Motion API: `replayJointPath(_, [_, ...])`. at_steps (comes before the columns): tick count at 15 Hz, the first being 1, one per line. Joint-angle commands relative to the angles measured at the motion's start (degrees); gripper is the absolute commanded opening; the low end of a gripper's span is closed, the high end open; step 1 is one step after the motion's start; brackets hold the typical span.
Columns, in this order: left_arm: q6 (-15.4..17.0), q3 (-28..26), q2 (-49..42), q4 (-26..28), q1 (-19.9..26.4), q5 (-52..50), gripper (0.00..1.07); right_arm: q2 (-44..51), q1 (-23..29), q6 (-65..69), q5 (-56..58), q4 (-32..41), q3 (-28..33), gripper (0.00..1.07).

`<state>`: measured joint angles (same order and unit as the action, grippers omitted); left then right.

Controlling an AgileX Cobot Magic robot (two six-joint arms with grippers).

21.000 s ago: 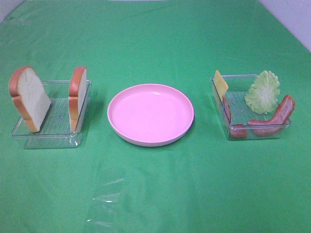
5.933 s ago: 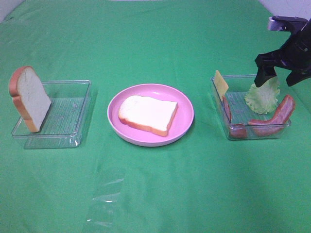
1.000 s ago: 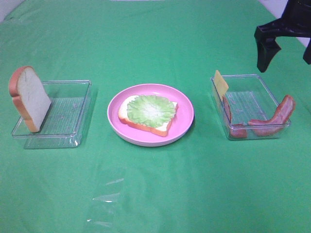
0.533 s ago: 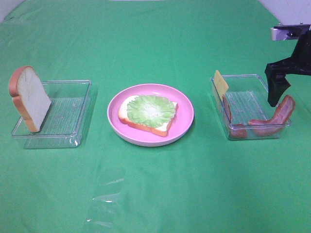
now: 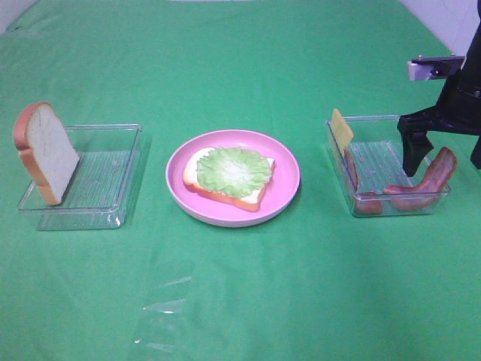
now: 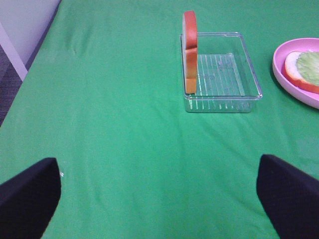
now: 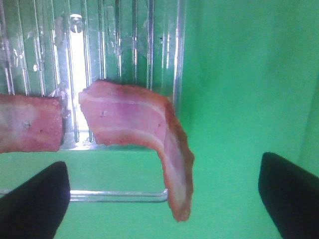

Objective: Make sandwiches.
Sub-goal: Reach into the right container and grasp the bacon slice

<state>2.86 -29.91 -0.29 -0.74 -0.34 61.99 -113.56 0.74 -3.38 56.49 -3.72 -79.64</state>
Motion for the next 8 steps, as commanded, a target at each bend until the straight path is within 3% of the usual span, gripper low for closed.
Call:
replayJointPath(1, [-0.11,0.23,-0.23,0.23,0.17,-0.34,1.0,-1.38,-0.17,0.86,-1.43,-0.11,0.4,0.98])
replayJointPath(3, [-0.11,0.23,-0.23,0.23,0.17,-0.34,1.0,-1.49,-0.17,0.86,-1.89,-0.11,0.4,0.97])
replayJointPath(5, [-0.11,0.23,-0.23,0.23,0.17,-0.34,1.0,-1.49,-0.17,1.2,-1.55,-0.11,0.4,0.89])
replayJointPath(8, [-0.11,0.23,-0.23,0.23,0.17,-0.34,1.0,-1.49,-0.17,4.58,-1.89,-3.32,0.46,0.55])
